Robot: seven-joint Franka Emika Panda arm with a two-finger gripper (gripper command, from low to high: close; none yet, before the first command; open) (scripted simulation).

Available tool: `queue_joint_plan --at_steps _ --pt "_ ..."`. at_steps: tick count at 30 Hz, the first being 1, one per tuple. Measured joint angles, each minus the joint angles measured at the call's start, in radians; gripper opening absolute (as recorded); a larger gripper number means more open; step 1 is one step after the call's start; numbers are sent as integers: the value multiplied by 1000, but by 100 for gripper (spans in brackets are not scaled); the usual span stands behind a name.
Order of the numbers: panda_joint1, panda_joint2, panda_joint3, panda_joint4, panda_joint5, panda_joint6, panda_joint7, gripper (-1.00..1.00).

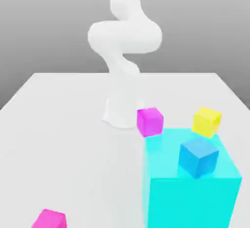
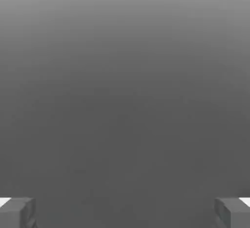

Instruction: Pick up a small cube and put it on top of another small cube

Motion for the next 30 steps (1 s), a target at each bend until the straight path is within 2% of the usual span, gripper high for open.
queue_joint_plan --at_steps 17,30 --pt "-38 622 -128 26 79 167 -88 0" --pt "-123 1093 -156 50 134 307 -150 0"
